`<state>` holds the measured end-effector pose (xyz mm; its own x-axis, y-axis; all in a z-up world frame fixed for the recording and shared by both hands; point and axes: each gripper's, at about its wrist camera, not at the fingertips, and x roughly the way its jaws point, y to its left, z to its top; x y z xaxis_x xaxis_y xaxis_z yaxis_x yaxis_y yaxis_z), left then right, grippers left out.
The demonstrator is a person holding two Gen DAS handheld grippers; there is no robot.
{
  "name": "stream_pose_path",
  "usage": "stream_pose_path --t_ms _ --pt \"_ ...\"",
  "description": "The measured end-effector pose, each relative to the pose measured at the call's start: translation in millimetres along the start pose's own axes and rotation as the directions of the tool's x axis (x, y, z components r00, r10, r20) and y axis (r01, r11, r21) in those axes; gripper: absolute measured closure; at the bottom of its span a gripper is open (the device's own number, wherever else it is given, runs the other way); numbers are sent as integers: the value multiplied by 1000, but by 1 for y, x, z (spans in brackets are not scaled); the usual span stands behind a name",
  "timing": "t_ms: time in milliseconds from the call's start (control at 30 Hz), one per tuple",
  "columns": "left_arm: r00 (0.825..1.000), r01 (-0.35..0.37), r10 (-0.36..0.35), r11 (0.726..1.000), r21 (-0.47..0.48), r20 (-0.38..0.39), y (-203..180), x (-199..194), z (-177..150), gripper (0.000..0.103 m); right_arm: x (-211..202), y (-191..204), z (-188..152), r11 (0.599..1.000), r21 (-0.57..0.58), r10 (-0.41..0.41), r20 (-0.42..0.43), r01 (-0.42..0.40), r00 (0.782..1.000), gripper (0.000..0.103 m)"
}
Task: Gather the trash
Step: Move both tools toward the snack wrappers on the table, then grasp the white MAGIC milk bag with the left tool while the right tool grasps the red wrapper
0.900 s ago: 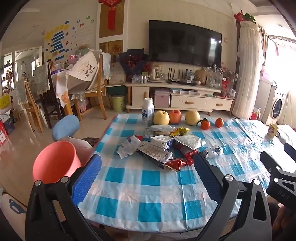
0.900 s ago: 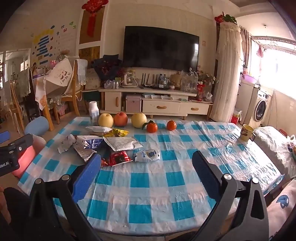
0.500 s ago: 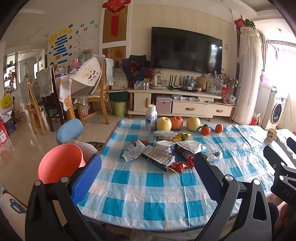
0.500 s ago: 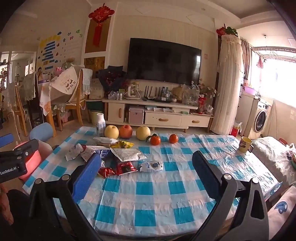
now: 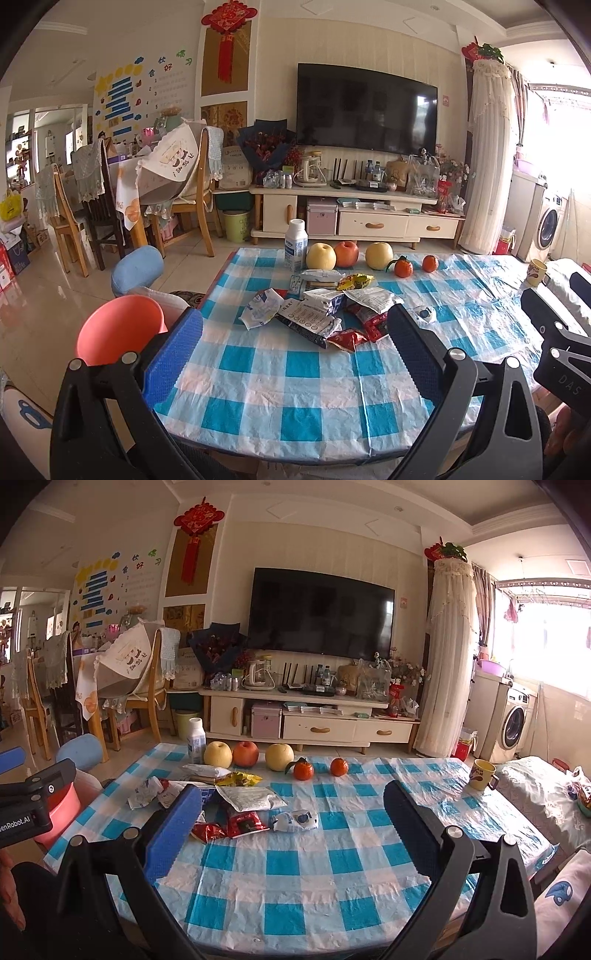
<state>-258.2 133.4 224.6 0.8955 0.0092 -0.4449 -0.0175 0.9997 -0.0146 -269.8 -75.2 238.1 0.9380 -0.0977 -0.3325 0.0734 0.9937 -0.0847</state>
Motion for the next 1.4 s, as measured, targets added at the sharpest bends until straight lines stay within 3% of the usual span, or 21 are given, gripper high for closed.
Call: stream_pose_path --t_ms 300,567,800,1100,1400 --pt "1000 2 -2 1000 2 -2 -1 2 -4 5 11 -1 -8 1000 -3 -12 -20 12 1000 4" --pt "998 -33 32 999 20 51 0 26 -33 5 44 -8 -42 996 43 80 -71 -77 994 4" --pt "997 -72 70 994 77 33 -3 62 -58 5 73 -15 -71 987 80 144 -88 -137 986 4" --pt "999 38 -36 992 117 -16 -14 100 -65 5 104 -25 -78 976 101 202 -109 -191 973 4" --pt "997 67 -62 989 132 -42 -12 135 -59 5 140 -30 -84 970 118 235 -206 -214 950 4"
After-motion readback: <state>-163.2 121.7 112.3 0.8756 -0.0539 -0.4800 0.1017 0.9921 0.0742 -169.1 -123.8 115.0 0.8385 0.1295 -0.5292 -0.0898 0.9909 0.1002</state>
